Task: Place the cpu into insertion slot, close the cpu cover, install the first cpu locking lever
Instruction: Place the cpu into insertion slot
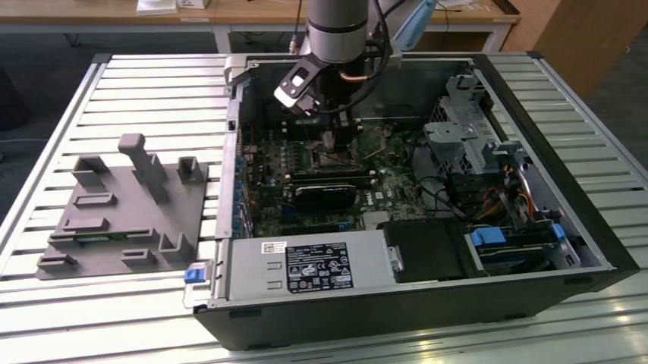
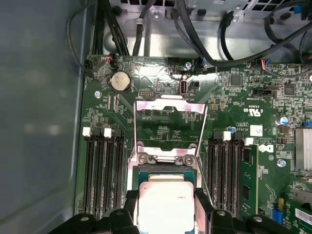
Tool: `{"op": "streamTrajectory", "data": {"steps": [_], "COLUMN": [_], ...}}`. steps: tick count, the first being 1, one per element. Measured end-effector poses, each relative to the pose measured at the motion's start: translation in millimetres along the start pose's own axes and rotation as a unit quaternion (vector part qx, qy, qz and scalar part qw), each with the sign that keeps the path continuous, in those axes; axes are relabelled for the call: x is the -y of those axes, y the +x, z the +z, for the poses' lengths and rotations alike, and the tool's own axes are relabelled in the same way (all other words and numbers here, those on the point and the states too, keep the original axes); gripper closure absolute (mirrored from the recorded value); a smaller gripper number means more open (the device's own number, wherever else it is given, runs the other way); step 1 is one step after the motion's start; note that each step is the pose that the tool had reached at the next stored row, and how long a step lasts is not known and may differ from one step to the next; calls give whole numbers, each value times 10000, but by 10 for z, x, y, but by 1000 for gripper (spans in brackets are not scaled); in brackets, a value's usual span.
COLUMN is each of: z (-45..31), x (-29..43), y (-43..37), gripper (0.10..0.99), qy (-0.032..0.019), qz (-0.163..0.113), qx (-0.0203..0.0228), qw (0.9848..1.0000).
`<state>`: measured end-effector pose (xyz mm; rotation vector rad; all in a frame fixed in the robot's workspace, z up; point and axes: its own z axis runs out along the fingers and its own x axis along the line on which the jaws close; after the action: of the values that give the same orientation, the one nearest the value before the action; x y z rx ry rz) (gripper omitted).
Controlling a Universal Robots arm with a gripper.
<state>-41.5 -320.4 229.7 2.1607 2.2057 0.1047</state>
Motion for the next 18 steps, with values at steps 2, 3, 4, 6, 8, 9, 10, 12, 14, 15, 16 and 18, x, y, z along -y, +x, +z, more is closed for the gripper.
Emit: {"op": "streamTrajectory", "data": {"steps": [2,3,4,6,8,9,10,12,14,15,16,18], "z": [25,37,50,78,107,119,128,147,162,172,177,186], "x": [9,11,15,21,25,27,29,31,33,35,35,37], "y": [0,0,0,0,-1,-1,-1,-1,-1,-1,-1,-1], "gripper": [545,545,545,545,545,545,545,545,545,545,545,545], "qy": [0,0,0,0,0,0,0,0,0,0,0,1], "qz": [0,0,0,0,-1,0,0,0,0,0,0,0], "qx": [0,0,0,-1,-1,0,0,0,0,0,2,17], "qw": [10000,10000,10000,10000,10000,10000,10000,10000,10000,10000,10000,10000]}}
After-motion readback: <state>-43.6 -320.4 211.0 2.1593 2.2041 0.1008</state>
